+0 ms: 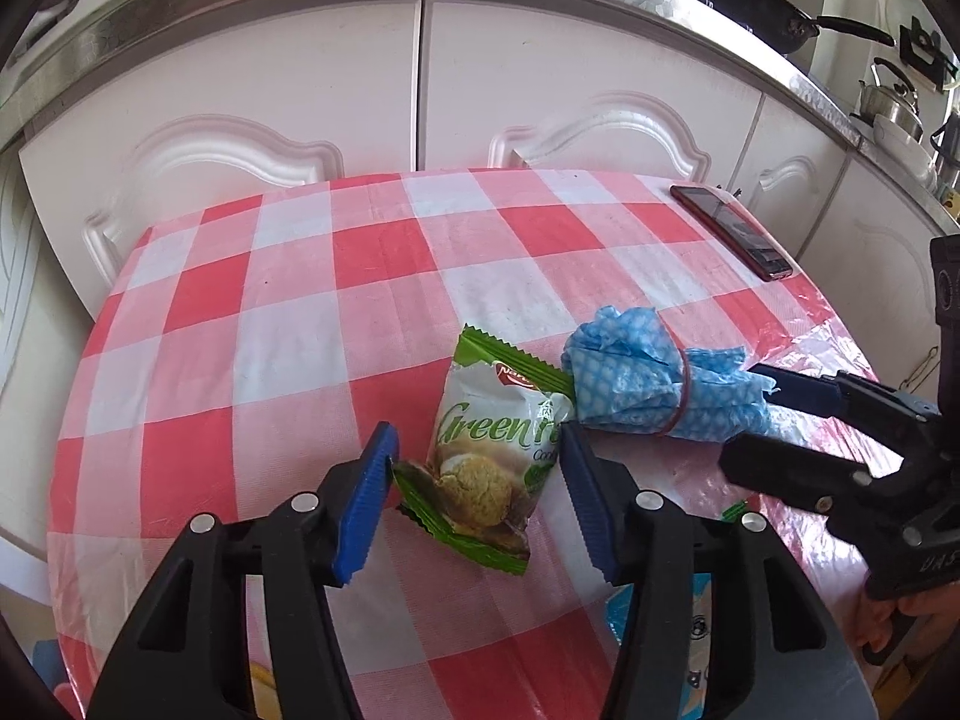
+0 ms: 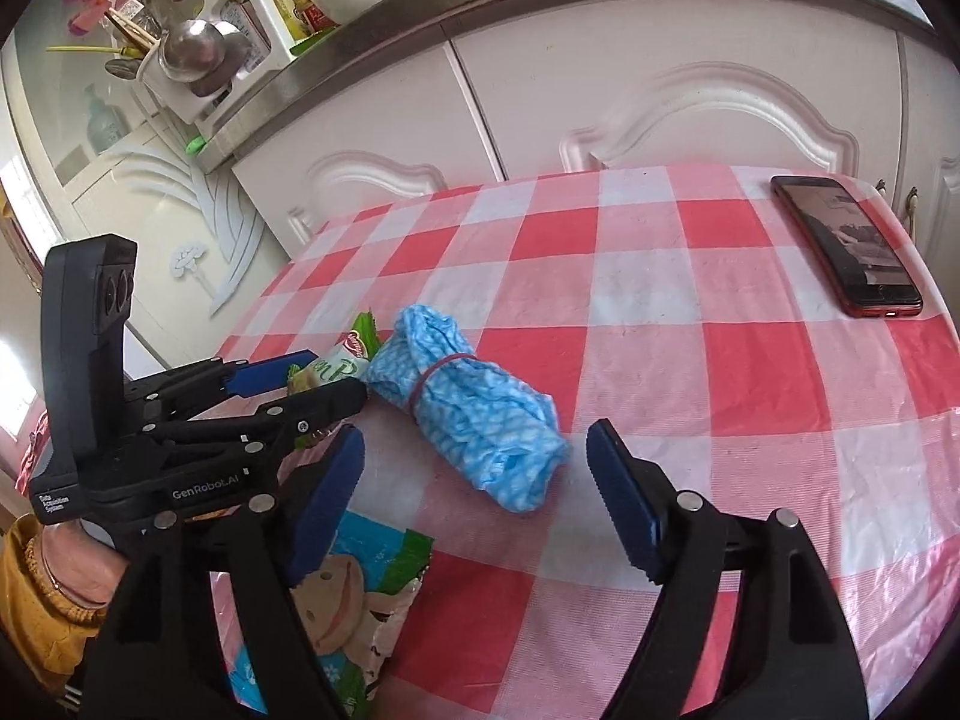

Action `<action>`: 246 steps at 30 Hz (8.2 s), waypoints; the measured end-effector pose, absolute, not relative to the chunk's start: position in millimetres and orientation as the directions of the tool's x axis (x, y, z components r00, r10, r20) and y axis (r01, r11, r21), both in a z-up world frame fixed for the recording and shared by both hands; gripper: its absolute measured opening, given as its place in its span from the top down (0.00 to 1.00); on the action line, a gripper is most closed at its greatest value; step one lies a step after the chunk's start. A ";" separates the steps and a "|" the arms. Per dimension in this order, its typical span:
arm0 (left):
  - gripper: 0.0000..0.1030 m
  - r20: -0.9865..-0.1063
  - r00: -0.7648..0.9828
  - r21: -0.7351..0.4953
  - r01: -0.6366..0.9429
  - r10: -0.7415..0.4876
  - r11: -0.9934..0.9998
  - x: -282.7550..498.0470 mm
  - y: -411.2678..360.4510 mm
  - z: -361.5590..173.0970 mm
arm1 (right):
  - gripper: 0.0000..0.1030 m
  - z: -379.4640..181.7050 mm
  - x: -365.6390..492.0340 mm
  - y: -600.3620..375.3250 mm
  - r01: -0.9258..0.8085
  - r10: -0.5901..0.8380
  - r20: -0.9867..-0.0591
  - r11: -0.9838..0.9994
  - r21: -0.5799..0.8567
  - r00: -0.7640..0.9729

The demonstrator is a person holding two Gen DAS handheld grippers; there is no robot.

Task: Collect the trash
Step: 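Grasp the green snack packet with the left tool while the right tool grasps the blue cloth bundle, then carry the snack packet and blue cloth bundle over the orange bucket, then open both tools over the orange bucket, dropping the packet and cloth, then move both open tools back over the yellow sponge and wipes packet, then grasp the yellow sponge pad with the left tool while the right tool grasps the blue wipes packet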

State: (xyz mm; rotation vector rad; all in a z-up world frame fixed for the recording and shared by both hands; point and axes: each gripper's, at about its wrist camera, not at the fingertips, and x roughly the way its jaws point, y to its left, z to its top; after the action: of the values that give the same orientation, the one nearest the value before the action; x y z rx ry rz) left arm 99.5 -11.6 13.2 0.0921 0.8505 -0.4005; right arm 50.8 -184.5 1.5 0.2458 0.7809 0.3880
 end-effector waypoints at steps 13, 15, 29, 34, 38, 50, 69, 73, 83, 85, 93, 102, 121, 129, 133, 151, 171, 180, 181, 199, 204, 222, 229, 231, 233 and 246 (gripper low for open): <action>0.54 -0.735 0.587 -0.117 0.383 -0.339 0.917 99.2 -17.1 14.1 | 0.76 -2.5 52.1 -190.0 -0.243 0.476 -0.623 0.872 0.425 0.621; 0.55 -0.734 0.587 -0.127 0.375 -0.341 0.918 99.0 -16.5 14.4 | 0.81 -1.5 50.9 -189.4 -0.254 0.484 -0.616 0.868 0.427 0.621; 0.57 -0.700 0.616 -0.210 0.304 -0.360 0.929 78.9 9.5 30.1 | 0.91 15.7 39.3 -189.6 -0.292 0.501 -0.553 0.857 0.424 0.666; 0.57 -0.683 0.639 -0.215 0.287 -0.354 0.933 63.7 23.8 40.4 | 0.91 22.6 35.7 -189.7 -0.303 0.525 -0.527 0.839 0.451 0.669; 0.57 -0.671 0.657 -0.218 0.269 -0.344 0.938 49.6 39.2 45.5 | 0.91 27.2 30.2 -179.5 -0.326 0.541 -0.522 0.832 0.449 0.660; 0.57 -0.639 0.701 -0.264 0.188 -0.318 0.946 -1.2 103.3 57.4 | 0.91 48.9 -3.0 -140.5 -0.421 0.591 -0.512 0.805 0.417 0.624; 0.57 -0.670 0.730 -0.268 -0.072 -0.132 0.961 -86.9 240.9 42.6 | 0.91 50.6 -56.0 -16.5 -0.613 0.726 -0.552 0.667 0.423 0.409; 0.57 -0.682 0.726 -0.270 -0.138 -0.087 0.953 -102.4 269.6 32.2 | 0.91 47.0 -67.2 18.2 -0.655 0.733 -0.584 0.637 0.407 0.350; 0.57 -0.704 0.710 -0.289 -0.252 -0.026 0.924 -128.2 321.8 8.7 | 0.91 37.5 -82.2 100.4 -0.735 0.714 -0.658 0.577 0.358 0.239; 0.57 -0.710 0.704 -0.290 -0.269 -0.018 0.918 -132.4 329.6 3.0 | 0.91 35.4 -83.1 114.5 -0.747 0.702 -0.675 0.571 0.341 0.229; 0.57 -0.748 0.663 -0.288 -0.321 -0.003 0.902 -144.9 350.7 -24.6 | 0.90 24.1 -86.8 154.4 -0.774 0.661 -0.728 0.552 0.309 0.181; 0.56 -0.783 0.622 -0.286 -0.343 -0.012 0.895 -152.7 359.5 -52.1 | 0.88 13.4 -95.6 183.8 -0.797 0.625 -0.765 0.537 0.278 0.154; 0.16 -0.802 0.595 -0.321 -0.363 -0.048 0.875 -155.2 366.2 -62.6 | 0.31 9.9 -88.2 165.5 -0.729 0.680 -0.714 0.574 0.373 0.170; 0.13 -0.734 0.674 -0.421 -0.361 -0.079 0.832 -159.0 363.1 -44.8 | 0.25 21.3 -92.2 124.1 -0.677 0.734 -0.635 0.595 0.433 0.239; 0.10 -0.691 0.720 -0.398 -0.306 -0.063 0.865 -157.8 346.9 -26.4 | 0.20 27.3 -97.3 102.7 -0.655 0.750 -0.597 0.607 0.450 0.284; 0.10 -0.681 0.725 -0.271 -0.113 -0.107 0.956 -152.3 249.3 19.9 | 0.04 59.9 -121.1 0.6 -0.589 0.716 -0.447 0.697 0.408 0.536; 0.10 -0.506 0.841 -0.175 0.118 -0.192 0.977 -167.2 152.6 58.6 | 0.04 47.0 -157.6 -105.6 -0.400 0.550 -0.464 0.831 0.387 0.695; 0.10 -0.531 0.796 -0.158 0.244 -0.291 0.957 -144.1 116.7 64.3 | 0.04 40.7 -152.0 -147.7 -0.258 0.455 -0.466 0.867 0.427 0.758; 0.10 -0.544 0.787 -0.154 0.248 -0.292 0.956 -140.1 114.3 62.5 | 0.04 39.6 -150.1 -148.9 -0.253 0.450 -0.474 0.871 0.422 0.757; 0.10 -0.701 0.657 -0.167 0.227 -0.277 0.960 -51.6 116.9 23.3 | 0.04 35.1 -94.5 -126.5 -0.170 0.290 -0.608 0.954 0.248 0.740; 0.10 -0.736 0.611 -0.259 0.143 -0.291 0.955 -36.0 118.8 12.6 | 0.04 23.3 -73.7 -115.7 -0.136 0.263 -0.674 0.962 0.235 0.690; 0.10 -0.766 0.627 -0.216 -0.050 -0.138 0.975 1.8 85.1 2.4 | 0.04 0.9 -54.1 -122.9 -0.071 0.272 -0.734 0.953 0.294 0.622; 0.10 -0.758 0.646 -0.129 -0.021 -0.085 0.991 10.0 69.8 0.4 | 0.04 -1.9 -50.1 -118.7 -0.116 0.294 -0.736 0.952 0.284 0.609; 0.17 -0.758 0.646 -0.120 0.001 -0.092 0.993 12.1 65.0 0.9 | 0.04 -4.2 -48.3 -115.4 -0.132 0.304 -0.738 0.950 0.283 0.602; 0.24 -0.754 0.649 -0.115 0.020 -0.100 0.993 12.7 61.7 2.0 | 0.04 -5.8 -46.9 -113.8 -0.136 0.307 -0.736 0.949 0.283 0.603; 0.23 -0.764 0.633 -0.104 0.063 -0.120 0.993 0.0 60.9 2.4 | 0.26 -6.0 -32.1 -108.6 -0.143 0.248 -0.755 0.969 0.204 0.607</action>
State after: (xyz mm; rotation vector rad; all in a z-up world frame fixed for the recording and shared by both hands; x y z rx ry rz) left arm 0.0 60.9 2.4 -0.0695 0.8789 -0.1051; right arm -32.1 -108.6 -6.0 0.1275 0.8902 0.2268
